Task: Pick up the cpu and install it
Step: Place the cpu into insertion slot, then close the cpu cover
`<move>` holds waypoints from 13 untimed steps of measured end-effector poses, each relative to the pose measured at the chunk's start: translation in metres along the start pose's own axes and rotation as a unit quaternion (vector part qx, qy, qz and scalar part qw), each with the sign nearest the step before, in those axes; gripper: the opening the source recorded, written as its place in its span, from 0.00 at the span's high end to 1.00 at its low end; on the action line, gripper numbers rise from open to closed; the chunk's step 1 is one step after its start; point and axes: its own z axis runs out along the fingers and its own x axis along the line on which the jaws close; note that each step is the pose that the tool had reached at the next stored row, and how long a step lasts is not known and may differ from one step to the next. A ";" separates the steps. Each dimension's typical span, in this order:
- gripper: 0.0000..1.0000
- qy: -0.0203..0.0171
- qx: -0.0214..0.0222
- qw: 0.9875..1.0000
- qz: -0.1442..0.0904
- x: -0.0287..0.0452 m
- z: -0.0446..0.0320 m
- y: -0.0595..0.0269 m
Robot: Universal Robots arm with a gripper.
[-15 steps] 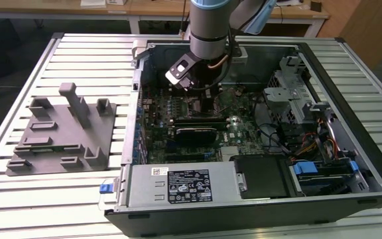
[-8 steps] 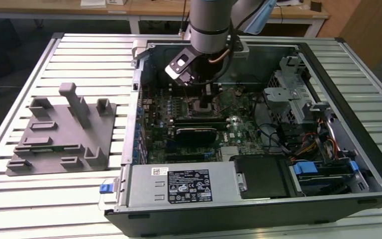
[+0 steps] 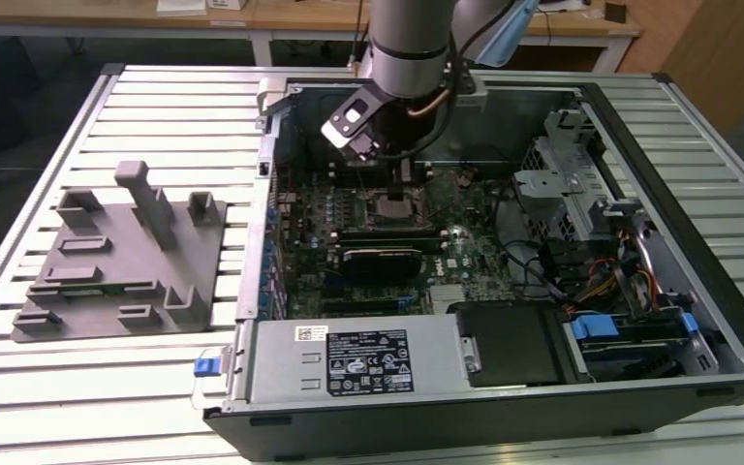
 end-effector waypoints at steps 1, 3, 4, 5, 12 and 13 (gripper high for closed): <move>0.89 0.000 0.000 1.000 0.000 0.0000 -0.0008 0.0000; 0.89 0.000 0.000 1.000 0.000 0.0000 -0.0019 0.0000; 0.89 0.000 0.000 1.000 0.000 -0.0001 -0.0025 0.0001; 0.89 0.000 0.000 1.000 0.000 -0.0001 -0.0031 0.0001; 0.89 0.000 0.000 1.000 0.000 -0.0001 -0.0065 0.0002; 0.89 0.000 0.000 1.000 0.000 -0.0001 -0.0071 0.0002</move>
